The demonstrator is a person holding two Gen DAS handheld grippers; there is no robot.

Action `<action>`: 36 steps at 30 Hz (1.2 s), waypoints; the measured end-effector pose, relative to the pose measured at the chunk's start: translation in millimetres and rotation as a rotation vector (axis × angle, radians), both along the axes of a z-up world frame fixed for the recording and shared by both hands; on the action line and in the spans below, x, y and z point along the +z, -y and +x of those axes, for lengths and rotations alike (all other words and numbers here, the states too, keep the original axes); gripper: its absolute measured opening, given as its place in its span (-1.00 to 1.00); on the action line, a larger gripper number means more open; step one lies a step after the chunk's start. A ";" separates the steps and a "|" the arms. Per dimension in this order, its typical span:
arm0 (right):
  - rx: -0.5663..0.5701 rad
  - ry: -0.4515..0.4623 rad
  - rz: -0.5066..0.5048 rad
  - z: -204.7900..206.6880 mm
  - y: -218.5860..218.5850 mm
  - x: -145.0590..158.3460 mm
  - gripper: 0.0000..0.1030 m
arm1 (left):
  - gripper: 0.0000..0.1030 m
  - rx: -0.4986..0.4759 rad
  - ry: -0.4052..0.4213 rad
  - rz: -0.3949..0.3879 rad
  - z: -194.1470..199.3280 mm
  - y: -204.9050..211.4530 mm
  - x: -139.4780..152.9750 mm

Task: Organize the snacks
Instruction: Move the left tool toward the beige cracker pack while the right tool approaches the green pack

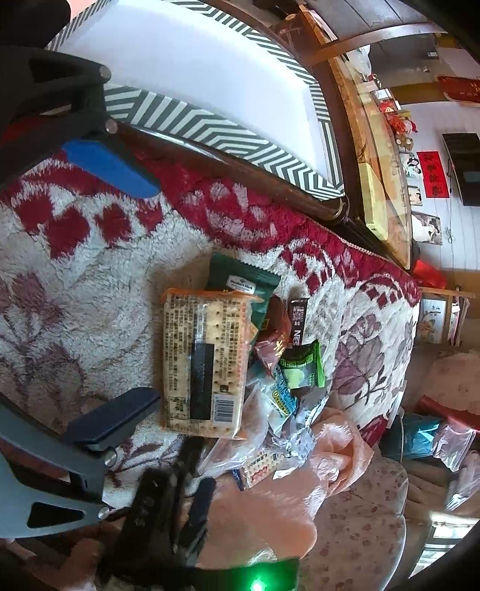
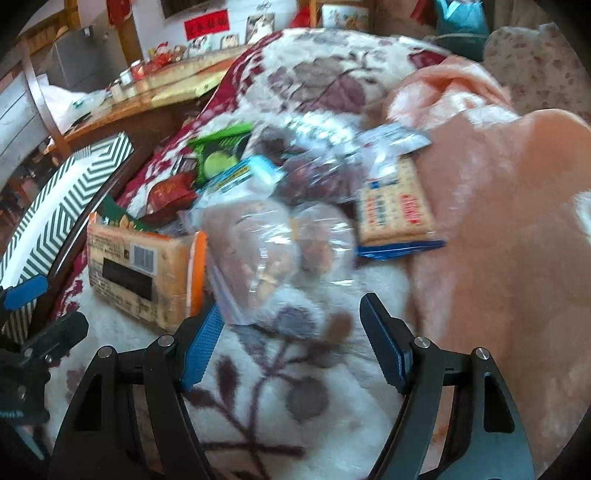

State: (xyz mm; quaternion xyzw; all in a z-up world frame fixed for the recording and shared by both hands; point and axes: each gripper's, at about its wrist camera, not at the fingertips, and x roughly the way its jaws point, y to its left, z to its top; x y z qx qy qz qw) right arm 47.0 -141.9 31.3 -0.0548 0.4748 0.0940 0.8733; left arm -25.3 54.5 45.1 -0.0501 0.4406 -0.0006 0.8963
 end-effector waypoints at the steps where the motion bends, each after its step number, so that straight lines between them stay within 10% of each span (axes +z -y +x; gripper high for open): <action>1: 0.012 -0.016 -0.003 -0.5 -5.5 -3.2 0.46 | 1.00 0.004 0.000 -0.004 -0.5 -1.7 1.2; 9: 0.224 -0.068 0.117 -36.0 -49.7 5.6 0.42 | 1.00 0.076 0.012 -0.093 -9.9 -30.6 17.2; 27: 0.244 0.019 0.025 21.7 -66.8 36.2 0.42 | 1.00 0.133 -0.017 -0.072 -23.9 -44.1 12.1; 36: 0.384 -0.182 -0.086 5.7 -90.2 2.8 0.43 | 1.00 0.158 -0.038 -0.101 -22.6 -52.3 6.5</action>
